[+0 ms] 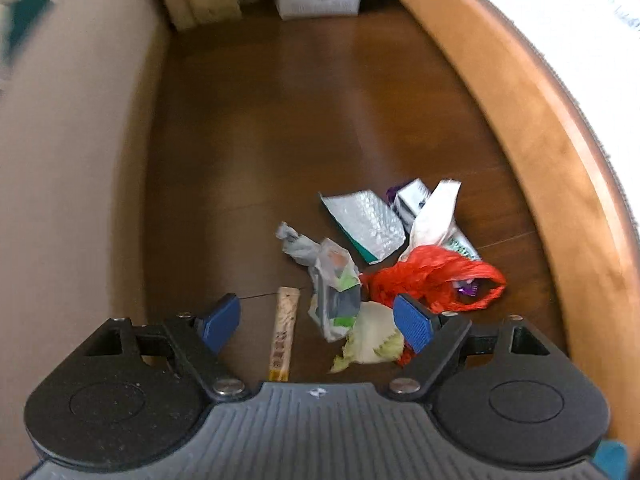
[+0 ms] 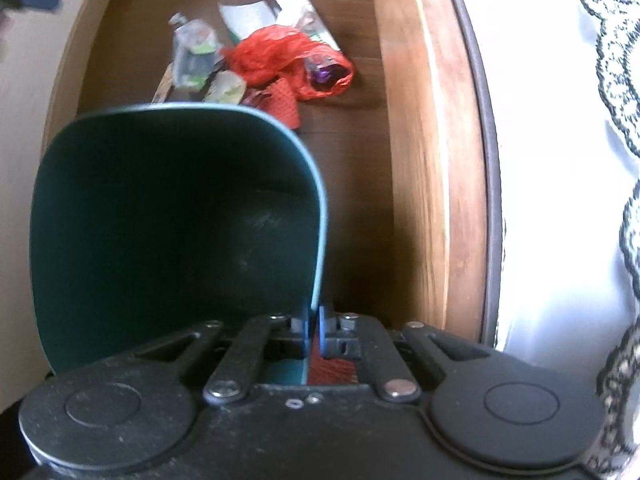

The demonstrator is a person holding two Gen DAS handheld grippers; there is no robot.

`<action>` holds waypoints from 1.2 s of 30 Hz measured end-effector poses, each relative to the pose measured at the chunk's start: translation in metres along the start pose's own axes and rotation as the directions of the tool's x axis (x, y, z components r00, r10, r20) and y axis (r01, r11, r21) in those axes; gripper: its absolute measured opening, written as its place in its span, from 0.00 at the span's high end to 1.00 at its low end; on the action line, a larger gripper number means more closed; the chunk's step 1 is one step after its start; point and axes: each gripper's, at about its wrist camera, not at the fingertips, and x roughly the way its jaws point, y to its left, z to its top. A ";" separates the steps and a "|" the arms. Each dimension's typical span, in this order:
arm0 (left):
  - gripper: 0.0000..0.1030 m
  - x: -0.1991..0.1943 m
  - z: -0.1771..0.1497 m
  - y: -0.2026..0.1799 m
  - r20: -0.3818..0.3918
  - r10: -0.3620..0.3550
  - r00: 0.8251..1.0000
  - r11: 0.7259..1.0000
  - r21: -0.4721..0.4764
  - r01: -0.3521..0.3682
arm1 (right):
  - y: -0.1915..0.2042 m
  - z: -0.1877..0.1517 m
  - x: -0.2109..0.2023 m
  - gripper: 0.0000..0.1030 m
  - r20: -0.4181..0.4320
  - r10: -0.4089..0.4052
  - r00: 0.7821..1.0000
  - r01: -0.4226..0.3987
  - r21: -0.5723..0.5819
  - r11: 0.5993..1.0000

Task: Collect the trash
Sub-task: 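Lower the left tool onto the clear plastic bag and grasp it, then carry the plastic bag into the bin and open the left tool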

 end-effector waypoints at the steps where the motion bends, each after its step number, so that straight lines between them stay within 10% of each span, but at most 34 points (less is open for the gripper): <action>1: 0.18 0.021 0.002 0.000 -0.031 -0.003 1.000 1.000 -0.005 0.003 | -0.001 0.000 0.000 0.97 0.004 -0.002 1.000 0.002 -0.001 1.000; 18: 0.22 0.200 -0.004 -0.011 -0.145 0.076 0.986 0.994 0.085 -0.064 | -0.004 0.015 0.017 0.97 -0.064 0.041 0.997 -0.043 -0.037 0.998; 27: 0.84 0.212 -0.012 -0.020 -0.151 0.066 0.986 0.994 0.100 -0.051 | -0.002 0.015 0.024 0.97 -0.099 0.063 0.993 -0.064 -0.012 0.998; 36: 0.91 0.170 -0.014 -0.016 -0.116 0.085 0.990 0.994 0.075 -0.076 | -0.003 0.021 0.027 0.98 -0.070 0.052 0.996 -0.050 0.032 0.998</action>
